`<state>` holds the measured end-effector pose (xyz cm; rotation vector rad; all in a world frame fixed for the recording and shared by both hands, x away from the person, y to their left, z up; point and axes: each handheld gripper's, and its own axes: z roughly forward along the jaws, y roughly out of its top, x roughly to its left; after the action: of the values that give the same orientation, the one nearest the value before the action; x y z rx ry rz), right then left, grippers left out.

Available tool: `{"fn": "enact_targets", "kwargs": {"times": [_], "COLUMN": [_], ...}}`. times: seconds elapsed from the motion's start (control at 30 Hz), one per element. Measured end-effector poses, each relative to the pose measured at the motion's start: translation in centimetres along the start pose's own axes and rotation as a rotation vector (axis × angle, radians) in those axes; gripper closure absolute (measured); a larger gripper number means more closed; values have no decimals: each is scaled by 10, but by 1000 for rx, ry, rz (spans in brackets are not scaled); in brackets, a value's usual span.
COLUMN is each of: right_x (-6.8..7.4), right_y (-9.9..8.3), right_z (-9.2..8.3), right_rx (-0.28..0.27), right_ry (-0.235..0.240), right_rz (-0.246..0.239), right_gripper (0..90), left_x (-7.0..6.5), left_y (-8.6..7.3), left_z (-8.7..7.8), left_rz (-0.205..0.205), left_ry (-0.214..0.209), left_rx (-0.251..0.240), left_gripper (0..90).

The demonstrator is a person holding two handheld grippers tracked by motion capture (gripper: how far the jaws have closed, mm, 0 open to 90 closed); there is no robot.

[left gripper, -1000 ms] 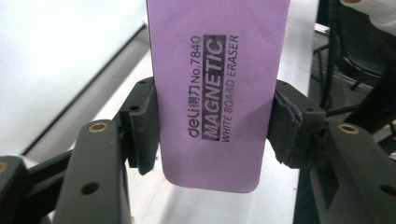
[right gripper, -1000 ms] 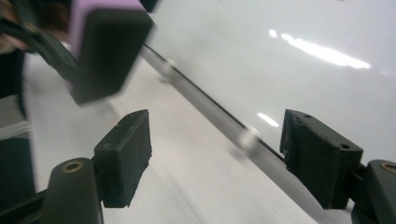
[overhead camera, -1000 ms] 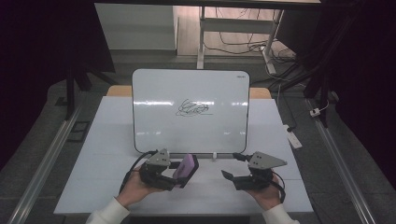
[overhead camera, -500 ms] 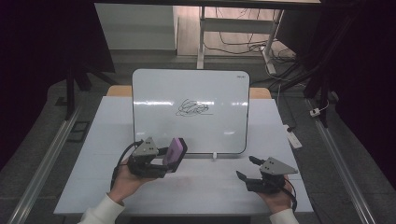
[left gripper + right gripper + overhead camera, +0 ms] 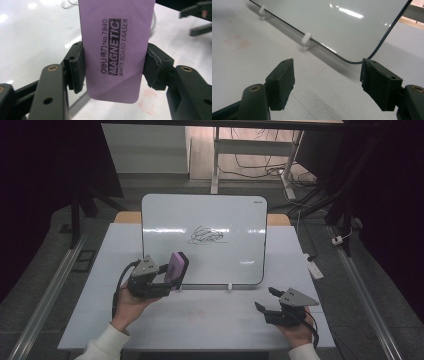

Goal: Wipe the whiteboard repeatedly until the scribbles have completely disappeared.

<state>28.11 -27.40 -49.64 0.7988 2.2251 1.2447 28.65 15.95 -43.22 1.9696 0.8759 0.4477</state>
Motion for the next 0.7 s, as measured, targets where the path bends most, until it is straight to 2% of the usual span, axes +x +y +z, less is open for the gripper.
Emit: {"fn": "enact_targets", "kwargs": {"times": [0.07, 0.17, 0.3, 0.47, 0.5, 0.53, 0.7], "right_x": [-1, -2, -4, -4, -4, -4, -4], "right_y": [0, -1, -2, -2, -2, -2, -2], "right_z": [0, 1, 2, 3, 3, 3, 3], "right_rx": [2, 0, 2, 6, 8, 8, 8], "right_ry": [-5, -8, -8, -2, -1, -1, -3], "right_rz": [0, 8, 1, 7, 6, 6, 5], "right_gripper": [273, 275, 275, 275, 275, 275, 275], "left_x": [4, 11, 24, 36, 38, 38, 41], "left_y": [6, 19, 35, 50, 55, 55, 66], "left_z": [-1, 0, 8, 21, 26, 26, 41], "left_rz": [5, -9, -16, -28, -17, -17, 24], "left_ry": [43, 99, 166, 198, 225, 225, 281], "left_rx": [1, -8, 1, 15, 34, 34, 78], "left_gripper": [410, 410, 410, 409, 409, 410, 409]}}
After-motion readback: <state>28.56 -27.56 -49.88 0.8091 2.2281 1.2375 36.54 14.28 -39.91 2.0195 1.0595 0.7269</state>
